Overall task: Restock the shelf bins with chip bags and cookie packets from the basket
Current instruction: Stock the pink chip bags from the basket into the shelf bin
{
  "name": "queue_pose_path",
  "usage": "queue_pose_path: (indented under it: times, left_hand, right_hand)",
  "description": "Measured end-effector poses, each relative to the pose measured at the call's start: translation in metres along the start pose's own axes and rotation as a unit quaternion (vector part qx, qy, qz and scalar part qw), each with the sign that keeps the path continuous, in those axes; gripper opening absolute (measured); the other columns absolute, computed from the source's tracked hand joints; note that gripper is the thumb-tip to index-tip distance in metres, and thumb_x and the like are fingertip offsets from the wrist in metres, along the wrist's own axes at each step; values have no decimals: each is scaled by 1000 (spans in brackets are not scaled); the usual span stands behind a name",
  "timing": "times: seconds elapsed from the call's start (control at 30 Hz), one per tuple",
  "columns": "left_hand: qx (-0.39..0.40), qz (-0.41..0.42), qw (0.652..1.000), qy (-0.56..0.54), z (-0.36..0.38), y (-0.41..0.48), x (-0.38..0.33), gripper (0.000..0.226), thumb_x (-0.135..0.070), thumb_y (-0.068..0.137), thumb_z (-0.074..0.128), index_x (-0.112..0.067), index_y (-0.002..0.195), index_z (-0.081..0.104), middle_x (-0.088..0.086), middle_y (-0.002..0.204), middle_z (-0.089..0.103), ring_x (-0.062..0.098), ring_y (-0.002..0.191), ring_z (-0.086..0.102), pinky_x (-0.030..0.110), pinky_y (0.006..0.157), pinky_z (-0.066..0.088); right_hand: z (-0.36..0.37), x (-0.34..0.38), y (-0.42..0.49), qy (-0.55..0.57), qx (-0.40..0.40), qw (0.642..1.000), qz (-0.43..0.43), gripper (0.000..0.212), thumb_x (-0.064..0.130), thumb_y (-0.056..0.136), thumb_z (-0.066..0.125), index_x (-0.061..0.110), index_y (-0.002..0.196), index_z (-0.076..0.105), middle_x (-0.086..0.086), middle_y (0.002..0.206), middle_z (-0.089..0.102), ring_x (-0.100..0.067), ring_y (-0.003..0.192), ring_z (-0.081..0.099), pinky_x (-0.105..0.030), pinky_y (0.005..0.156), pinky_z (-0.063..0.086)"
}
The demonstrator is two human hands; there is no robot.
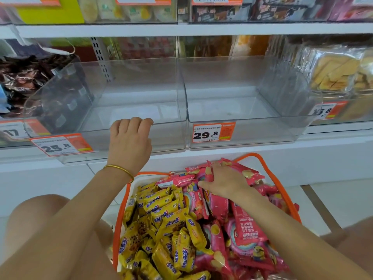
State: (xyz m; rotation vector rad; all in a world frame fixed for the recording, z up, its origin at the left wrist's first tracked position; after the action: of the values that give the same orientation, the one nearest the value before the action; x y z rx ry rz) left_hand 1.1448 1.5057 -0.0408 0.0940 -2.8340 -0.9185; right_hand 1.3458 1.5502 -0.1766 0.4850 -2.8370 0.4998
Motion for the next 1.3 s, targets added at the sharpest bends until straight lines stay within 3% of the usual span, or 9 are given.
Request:
queue_pose_path:
  times: [0.2, 0.33, 0.47, 0.63, 0.77, 0.97, 1.07, 1.2, 1.3]
  left_hand:
    - [-34, -20, 995, -97, -20, 0, -8, 49, -9, 73, 51, -3, 121, 51, 20, 117, 54, 39, 105, 47, 52, 100, 34]
    - [-123, 34, 966, -225, -61, -3, -42, 36, -2, 77, 53, -1, 114, 54, 18, 116, 52, 30, 103, 47, 38, 91, 37]
    - [9, 52, 917, -396, -50, -4, -85, 30, -24, 90, 47, -9, 115, 54, -3, 105, 47, 5, 90, 44, 14, 83, 36]
    - [187, -50, 770, -608, -27, 0, -115, 34, -55, 86, 47, -29, 107, 52, -15, 101, 59, -4, 91, 58, 13, 78, 47]
    - [237, -98, 706, -661, -24, 3, -118, 17, -39, 85, 55, -28, 98, 56, -13, 91, 65, -5, 78, 64, 13, 66, 51]
    - [179, -156, 746, -622, -26, 21, -93, 27, -32, 86, 60, -12, 103, 57, 5, 97, 68, 13, 83, 67, 27, 72, 56]
    - [131, -188, 750, -621, -30, 29, -81, 32, -32, 89, 59, -5, 107, 59, 10, 101, 69, 22, 91, 67, 37, 79, 57]
    - [118, -178, 749, -627, -39, 50, -84, 35, -38, 92, 56, -5, 102, 62, 5, 90, 69, 12, 76, 66, 29, 67, 56]
    - [50, -195, 764, -613, -53, 77, -63, 27, -41, 94, 51, -14, 95, 58, -2, 85, 60, 11, 81, 58, 32, 75, 53]
  right_hand:
    - [-16, 0, -2, 32, 19, 999, -13, 21, 14, 87, 58, 16, 107, 51, -6, 113, 56, -24, 106, 56, -30, 73, 48]
    - [-55, -16, -15, 252, 22, 967, -31, 48, 4, 75, 68, 17, 119, 55, -5, 97, 62, -17, 76, 62, -26, 61, 52]
    - [-98, -15, -44, 406, 54, 906, -103, 53, -5, 76, 70, 24, 118, 56, -6, 100, 62, -3, 71, 63, -15, 58, 49]
    - [-119, -16, -53, 465, 69, 874, -127, 48, 5, 67, 71, 17, 111, 58, -16, 112, 66, -30, 100, 63, -49, 89, 45]
    - [-134, -10, -53, 491, 56, 857, -145, 51, 11, 63, 69, 6, 112, 57, -12, 101, 69, -27, 91, 64, -34, 77, 51]
    - [-151, -7, -46, 604, 0, 785, -135, 28, 24, 70, 72, 12, 92, 58, -4, 80, 62, -15, 70, 60, -24, 61, 56]
    - [-145, -1, -51, 607, 17, 786, -116, 47, 43, 68, 60, 13, 104, 59, -6, 87, 64, -20, 76, 62, -33, 65, 58]
    - [-149, 7, -55, 579, 3, 810, -94, 43, 34, 66, 68, 15, 104, 61, -7, 96, 70, -23, 79, 65, -41, 72, 57]
    - [-180, -14, -32, 647, -32, 761, -32, 24, 28, 82, 66, 12, 99, 63, -7, 89, 70, -17, 68, 66, -32, 53, 58]
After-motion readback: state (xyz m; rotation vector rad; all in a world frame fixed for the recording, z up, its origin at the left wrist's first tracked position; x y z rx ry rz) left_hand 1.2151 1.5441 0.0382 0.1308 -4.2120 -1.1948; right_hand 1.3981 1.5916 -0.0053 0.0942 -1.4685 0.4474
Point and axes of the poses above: each hand's wrist, its own y-axis towards the middle knuckle, its own z-axis out of the palm, x = y × z, the point moved 10 cm from there along y, towards the middle knuckle
